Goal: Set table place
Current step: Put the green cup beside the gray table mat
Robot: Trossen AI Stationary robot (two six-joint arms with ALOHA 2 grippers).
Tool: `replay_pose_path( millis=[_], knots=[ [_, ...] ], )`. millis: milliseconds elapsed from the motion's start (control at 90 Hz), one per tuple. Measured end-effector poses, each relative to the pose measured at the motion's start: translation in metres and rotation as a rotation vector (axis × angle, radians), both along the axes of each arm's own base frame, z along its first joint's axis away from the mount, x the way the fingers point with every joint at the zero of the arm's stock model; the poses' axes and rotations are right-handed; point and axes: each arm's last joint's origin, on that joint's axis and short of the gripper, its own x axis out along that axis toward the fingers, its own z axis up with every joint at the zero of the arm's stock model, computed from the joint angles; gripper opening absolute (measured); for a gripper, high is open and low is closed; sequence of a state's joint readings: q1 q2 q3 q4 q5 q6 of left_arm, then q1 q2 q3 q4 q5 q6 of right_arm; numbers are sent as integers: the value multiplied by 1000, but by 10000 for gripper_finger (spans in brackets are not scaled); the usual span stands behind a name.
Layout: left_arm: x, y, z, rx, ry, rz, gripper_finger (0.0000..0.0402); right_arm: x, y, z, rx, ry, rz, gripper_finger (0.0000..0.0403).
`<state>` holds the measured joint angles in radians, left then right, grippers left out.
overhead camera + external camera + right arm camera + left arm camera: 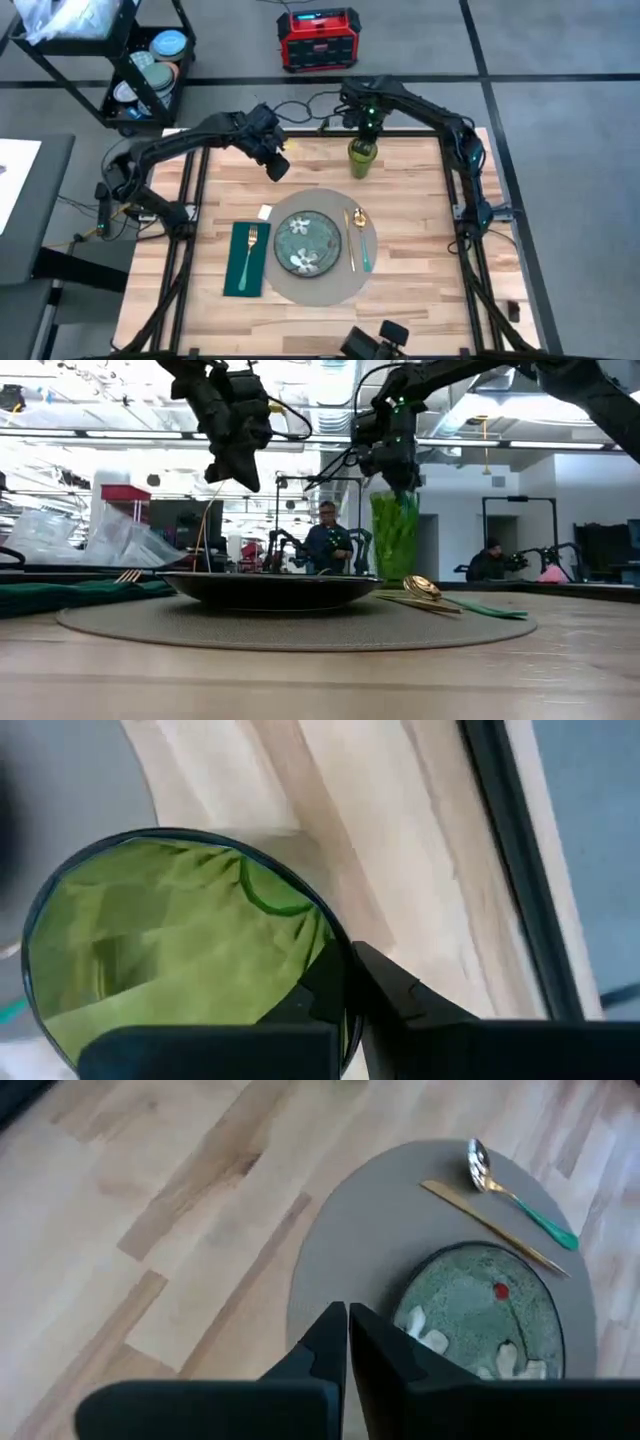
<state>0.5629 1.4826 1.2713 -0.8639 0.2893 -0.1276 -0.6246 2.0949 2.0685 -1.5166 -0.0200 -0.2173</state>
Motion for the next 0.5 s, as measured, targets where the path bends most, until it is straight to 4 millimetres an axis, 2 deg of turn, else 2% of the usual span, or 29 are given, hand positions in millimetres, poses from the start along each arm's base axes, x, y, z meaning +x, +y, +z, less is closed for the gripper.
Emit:
replay_pose_path(
  millis=[278, 367, 500],
  knots=[
    [7, -18, -2, 37, 61, -45, 0, 15, 34, -1, 4, 3, 81, 0],
    [7, -23, -3, 54, 94, -55, 0, 8, 44, -1, -19, -13, 93, 0],
    [10, -27, -3, 74, 95, -65, 0, -14, 55, -3, -60, -97, 60, 0]
  ],
)
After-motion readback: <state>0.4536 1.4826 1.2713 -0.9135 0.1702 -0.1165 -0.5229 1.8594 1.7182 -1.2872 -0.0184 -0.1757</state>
